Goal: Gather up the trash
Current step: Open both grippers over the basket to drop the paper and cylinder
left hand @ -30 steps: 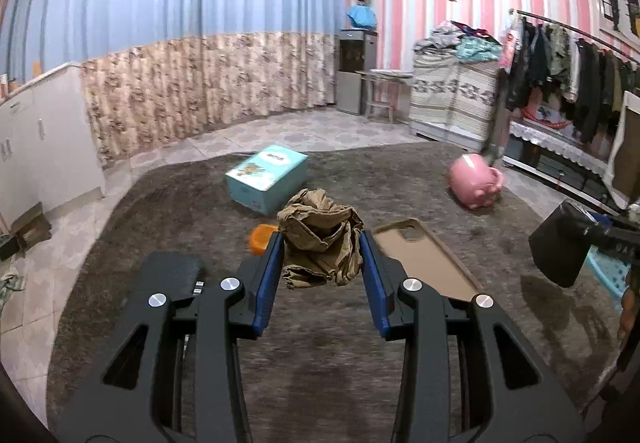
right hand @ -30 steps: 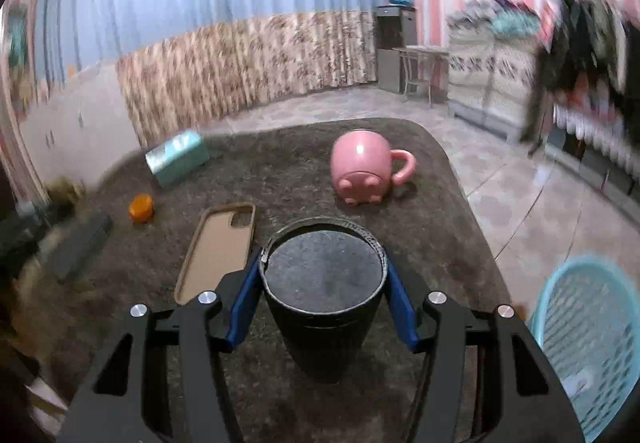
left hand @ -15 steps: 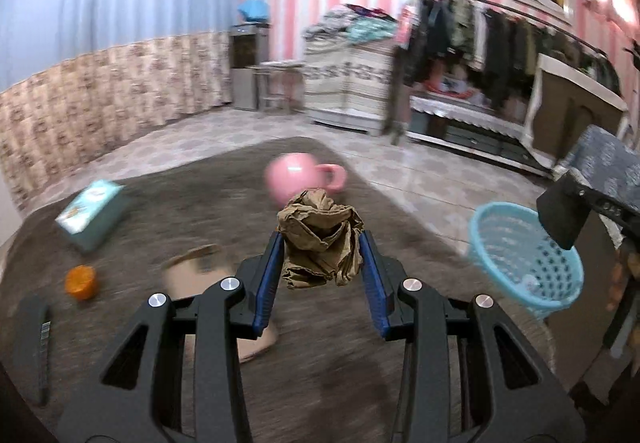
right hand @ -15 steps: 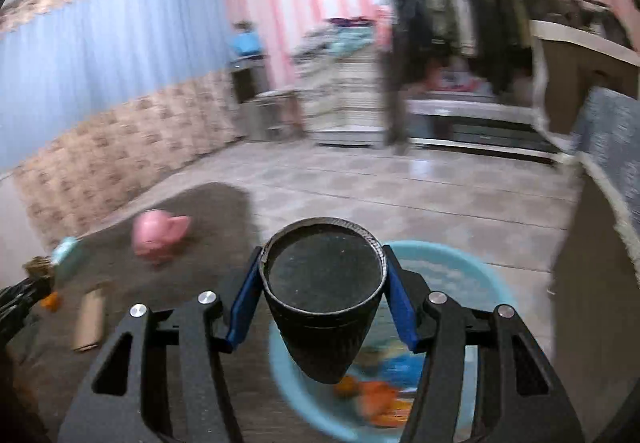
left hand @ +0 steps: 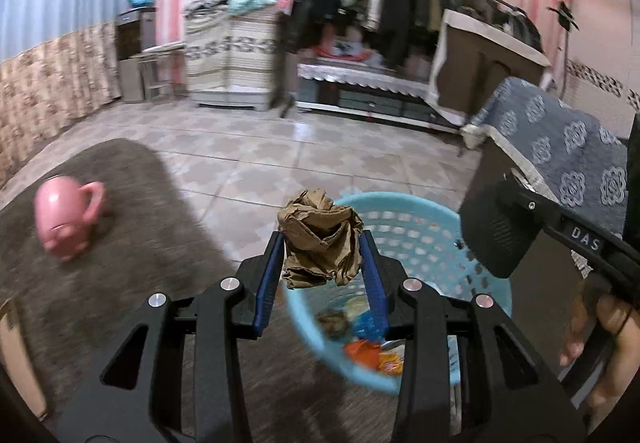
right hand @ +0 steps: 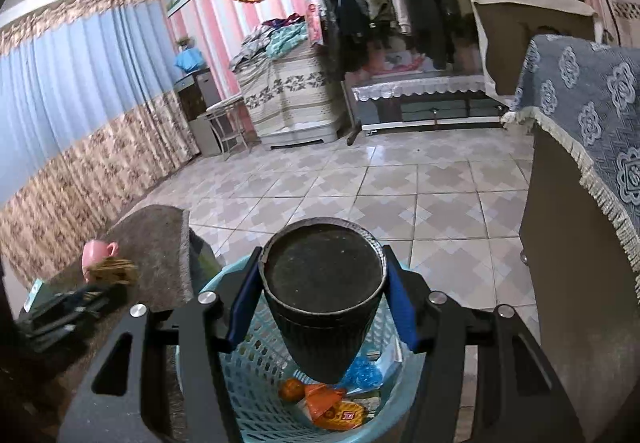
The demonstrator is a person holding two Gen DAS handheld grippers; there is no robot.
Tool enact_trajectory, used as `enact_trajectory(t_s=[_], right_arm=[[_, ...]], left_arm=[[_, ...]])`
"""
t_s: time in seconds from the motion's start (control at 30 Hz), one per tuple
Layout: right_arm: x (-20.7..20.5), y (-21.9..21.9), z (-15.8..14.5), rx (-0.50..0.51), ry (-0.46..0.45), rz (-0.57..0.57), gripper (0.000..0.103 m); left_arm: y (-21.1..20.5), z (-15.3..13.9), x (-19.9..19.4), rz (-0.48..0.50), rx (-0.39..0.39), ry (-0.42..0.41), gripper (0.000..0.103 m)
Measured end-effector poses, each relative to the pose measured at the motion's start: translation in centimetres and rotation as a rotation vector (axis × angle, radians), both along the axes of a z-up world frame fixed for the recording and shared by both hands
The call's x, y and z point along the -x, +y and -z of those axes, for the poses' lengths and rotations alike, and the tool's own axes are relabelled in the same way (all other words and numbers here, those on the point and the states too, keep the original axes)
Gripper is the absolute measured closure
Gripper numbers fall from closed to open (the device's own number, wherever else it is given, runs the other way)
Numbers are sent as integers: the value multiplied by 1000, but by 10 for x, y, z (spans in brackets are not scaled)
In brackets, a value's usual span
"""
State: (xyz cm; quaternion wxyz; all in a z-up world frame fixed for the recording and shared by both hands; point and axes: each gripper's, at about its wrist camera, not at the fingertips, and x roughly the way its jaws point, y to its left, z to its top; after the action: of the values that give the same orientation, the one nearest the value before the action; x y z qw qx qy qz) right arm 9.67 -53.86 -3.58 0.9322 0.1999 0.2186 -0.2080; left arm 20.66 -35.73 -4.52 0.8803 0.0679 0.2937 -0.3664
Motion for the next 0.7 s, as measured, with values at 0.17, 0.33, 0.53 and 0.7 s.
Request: enact_trajectory(t_s=[0.17,0.33,0.53,0.7], right_arm=[[-1,-7,7,-2,10,19,46],[-3,-3,7,9,4,1,46],[-17,15,5,40,18,-42,46],[-32,39,4,113,33,-48,15]], left_arm=[[-31,12,-6,27,-21,4,51],[-29,8,-14,-47,-16,-22,20],[18,-5,-23,-191,-18,-70,11],[76,-19,-21,-327,5,-116,6]])
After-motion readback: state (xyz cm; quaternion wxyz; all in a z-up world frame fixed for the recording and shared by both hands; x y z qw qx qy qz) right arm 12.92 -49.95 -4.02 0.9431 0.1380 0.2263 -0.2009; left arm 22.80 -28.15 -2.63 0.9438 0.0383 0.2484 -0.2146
